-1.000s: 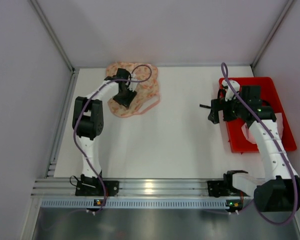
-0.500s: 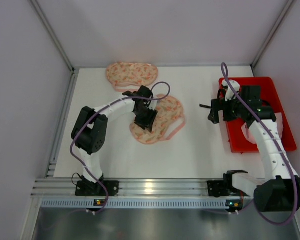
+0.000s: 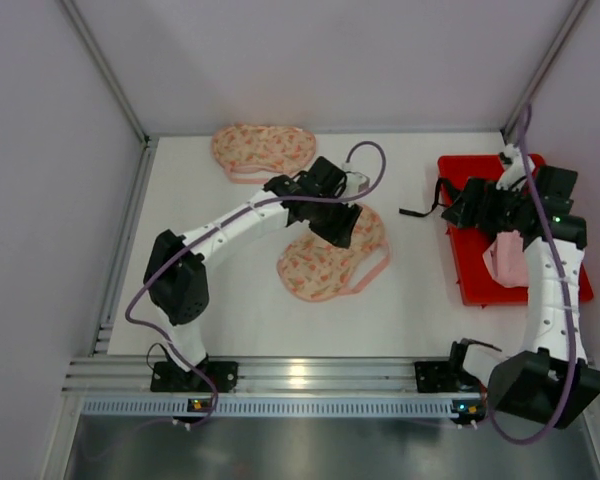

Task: Place the bra in the laundry bag and zip it closed
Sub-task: Move the laundry bag to the center of the board, then open the laundry bag at the center of the board.

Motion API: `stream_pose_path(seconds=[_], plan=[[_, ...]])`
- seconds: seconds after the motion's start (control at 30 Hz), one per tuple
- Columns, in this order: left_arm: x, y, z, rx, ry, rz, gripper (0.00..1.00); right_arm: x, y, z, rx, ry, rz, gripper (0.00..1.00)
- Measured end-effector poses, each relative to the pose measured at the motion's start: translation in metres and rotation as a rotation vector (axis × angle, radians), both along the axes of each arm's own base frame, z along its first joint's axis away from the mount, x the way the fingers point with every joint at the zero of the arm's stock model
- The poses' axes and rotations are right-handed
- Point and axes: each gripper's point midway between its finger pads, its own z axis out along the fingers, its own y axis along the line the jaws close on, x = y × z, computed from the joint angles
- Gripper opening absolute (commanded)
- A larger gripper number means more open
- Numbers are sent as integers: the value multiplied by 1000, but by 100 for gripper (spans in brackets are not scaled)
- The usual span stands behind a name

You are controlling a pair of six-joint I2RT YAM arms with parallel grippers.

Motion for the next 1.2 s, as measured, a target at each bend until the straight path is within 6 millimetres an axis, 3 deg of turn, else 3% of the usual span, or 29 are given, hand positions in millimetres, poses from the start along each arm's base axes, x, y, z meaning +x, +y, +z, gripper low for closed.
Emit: stream_pose_path(seconds=[0.13,0.2,0.47,0.67,0.77,0.9,0.93,1.2], plan=[[-27,-36,-19,31,8,-100,54,11,-24,32,121,-50,-91,99],[-37,-51,-34,59,17,-137,53,14,-25,41,160,-65,-96,99],[-47,-97,-97,182,-9,-208,53,12,-18,51,242,-70,-79,99],[-33,-92,-131,285,-47,-188,50,10,-16,52,253,-76,-73,99],[-25,-90,-132,313,-92,-174,47,9,-16,51,255,-80,-74,100],[-29,-93,-133,318,-110,-187,17,9,-18,49,264,-76,-81,99],[-30,-94,-132,317,-112,-194,0,9,-18,49,266,-77,-82,100],[-37,-99,-130,296,-98,-204,0,10,-19,50,270,-81,-87,99]])
